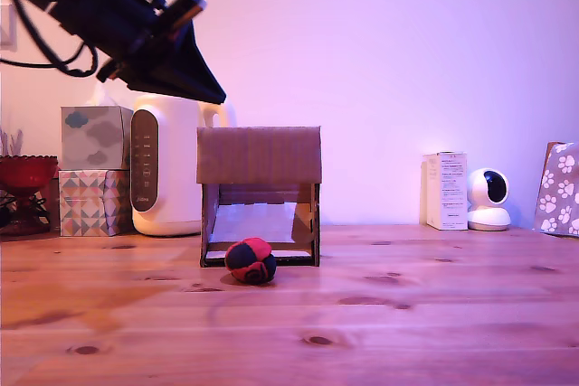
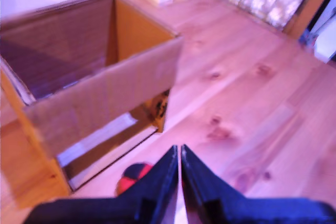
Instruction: Drop the footbag into the cardboard dice tower
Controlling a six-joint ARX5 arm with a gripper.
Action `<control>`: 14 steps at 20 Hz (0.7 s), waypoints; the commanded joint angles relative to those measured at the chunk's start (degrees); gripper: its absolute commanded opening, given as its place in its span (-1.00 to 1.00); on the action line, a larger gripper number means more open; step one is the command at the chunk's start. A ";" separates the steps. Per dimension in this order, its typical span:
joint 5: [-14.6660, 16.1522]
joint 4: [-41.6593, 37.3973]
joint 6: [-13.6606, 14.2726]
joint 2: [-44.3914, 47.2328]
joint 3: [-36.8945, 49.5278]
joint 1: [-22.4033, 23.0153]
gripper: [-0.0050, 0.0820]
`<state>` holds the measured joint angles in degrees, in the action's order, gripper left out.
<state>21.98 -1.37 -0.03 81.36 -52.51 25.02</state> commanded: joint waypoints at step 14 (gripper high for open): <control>-1.51 -18.25 -4.46 0.42 18.99 1.68 -0.93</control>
<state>20.49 -18.68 -4.34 81.14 -33.76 26.59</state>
